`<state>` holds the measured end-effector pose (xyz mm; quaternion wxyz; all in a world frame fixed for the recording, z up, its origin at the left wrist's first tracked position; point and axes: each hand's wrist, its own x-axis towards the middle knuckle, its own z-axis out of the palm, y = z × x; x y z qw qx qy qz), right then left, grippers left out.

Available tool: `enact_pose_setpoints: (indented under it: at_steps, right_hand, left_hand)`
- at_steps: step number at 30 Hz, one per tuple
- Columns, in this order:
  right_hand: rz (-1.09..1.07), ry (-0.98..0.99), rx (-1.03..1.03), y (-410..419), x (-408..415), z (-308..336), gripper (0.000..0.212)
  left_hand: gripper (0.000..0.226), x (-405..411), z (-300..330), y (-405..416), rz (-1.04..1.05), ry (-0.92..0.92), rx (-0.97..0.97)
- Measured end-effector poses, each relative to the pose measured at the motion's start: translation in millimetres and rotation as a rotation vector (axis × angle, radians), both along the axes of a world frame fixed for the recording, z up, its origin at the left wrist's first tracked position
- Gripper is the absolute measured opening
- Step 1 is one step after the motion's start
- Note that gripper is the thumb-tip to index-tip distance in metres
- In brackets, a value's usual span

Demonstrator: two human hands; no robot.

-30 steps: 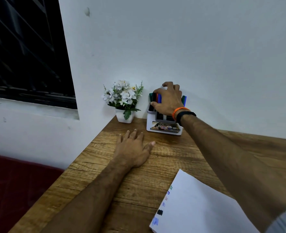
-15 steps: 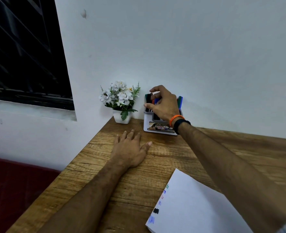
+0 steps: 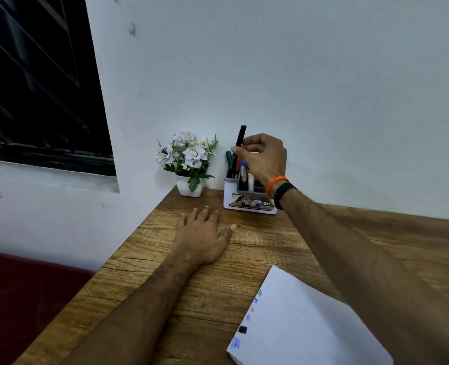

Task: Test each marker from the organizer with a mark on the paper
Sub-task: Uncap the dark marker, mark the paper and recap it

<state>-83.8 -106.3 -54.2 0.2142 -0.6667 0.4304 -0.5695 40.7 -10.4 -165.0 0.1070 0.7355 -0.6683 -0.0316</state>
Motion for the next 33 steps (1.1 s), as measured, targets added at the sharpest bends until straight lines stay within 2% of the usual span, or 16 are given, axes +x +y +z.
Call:
enact_pose_setpoints:
  at_steps: [3, 8, 10, 14, 16, 19, 23, 25, 29, 33]
  right_hand:
    - [0.089, -0.097, 0.005, 15.4, -10.8, 11.7, 0.021]
    - [0.310, -0.176, 0.200, 62.3, -38.2, 7.5, 0.010]
    - [0.391, -0.182, 0.274, 83.0, -53.2, -2.8, 0.008]
    - [0.415, -0.164, 0.381, 116.5, -84.3, -31.2, 0.014]
    - [0.422, -0.124, 0.405, 126.4, -98.9, -45.4, 0.014]
    - [0.434, -0.111, 0.432, 136.5, -113.6, -58.7, 0.018]
    - [0.470, -0.063, 0.467, 141.3, -123.7, -65.3, 0.021]
    - [0.481, -0.017, 0.475, 140.1, -127.4, -66.3, 0.023]
    - [0.493, 0.056, 0.438, 138.1, -138.6, -66.1, 0.023]
    - [0.409, -0.032, 0.378, 133.3, -147.3, -67.4, 0.014]
  left_hand:
    - [0.074, 0.1, 0.0, 0.2, 0.006, 0.008, -0.008]
    - [0.068, -2.6, 7.6, 3.5, -0.016, 0.089, -0.110]
    - [0.058, -8.1, 15.3, 8.5, -0.053, 0.250, -0.242]
    - [0.031, -28.1, 31.9, 28.2, -0.203, 0.747, -0.373]
    - [0.038, -35.4, 35.5, 35.7, -0.350, 0.875, -0.383]
    - [0.053, -42.2, 35.5, 42.1, -0.539, 0.757, -0.452]
    - [0.035, -47.4, 35.5, 48.1, -0.633, 0.585, -0.508]
    - [0.024, -46.1, 33.4, 47.6, -0.640, 0.542, -0.508]
    - [0.019, -42.0, 31.6, 46.5, -0.591, 0.540, -0.491]
    - [0.014, -41.5, 30.7, 46.4, -0.514, 0.566, -0.439]
